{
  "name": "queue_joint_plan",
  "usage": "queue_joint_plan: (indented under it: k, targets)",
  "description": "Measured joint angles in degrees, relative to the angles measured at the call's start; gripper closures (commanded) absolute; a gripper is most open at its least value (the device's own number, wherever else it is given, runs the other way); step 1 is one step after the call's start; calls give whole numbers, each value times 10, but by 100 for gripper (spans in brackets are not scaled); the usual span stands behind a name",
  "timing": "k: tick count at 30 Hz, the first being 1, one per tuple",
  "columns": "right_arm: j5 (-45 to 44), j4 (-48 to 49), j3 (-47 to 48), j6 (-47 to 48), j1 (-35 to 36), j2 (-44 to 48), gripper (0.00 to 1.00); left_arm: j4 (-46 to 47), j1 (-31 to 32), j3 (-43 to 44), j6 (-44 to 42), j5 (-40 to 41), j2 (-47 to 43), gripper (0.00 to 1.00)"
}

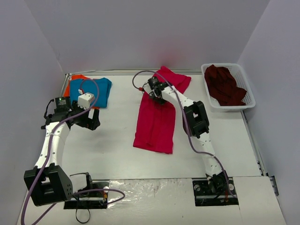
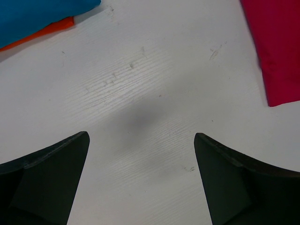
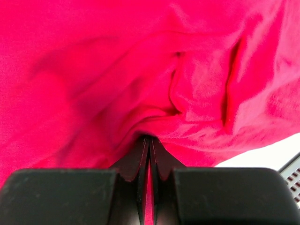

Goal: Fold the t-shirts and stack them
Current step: Rotate the tshirt 90 degrees

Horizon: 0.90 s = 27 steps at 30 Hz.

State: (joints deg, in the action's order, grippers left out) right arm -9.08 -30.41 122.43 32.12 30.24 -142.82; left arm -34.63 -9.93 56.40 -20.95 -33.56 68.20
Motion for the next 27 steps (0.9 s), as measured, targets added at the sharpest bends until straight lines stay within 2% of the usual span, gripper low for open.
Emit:
queue_joint_plan:
  k: [14,22,27]
  targets:
    - [5,-21,-32,-22,-94,24,100,-7,0,0,0,-10,-2,6]
    - [-1,-68,61,-20,-97,-24,100,-9,0,0,0,-10,-2,6]
    - [3,-76,65,-21,-91,-24,100,-10,0,0,-1,-10,-2,6]
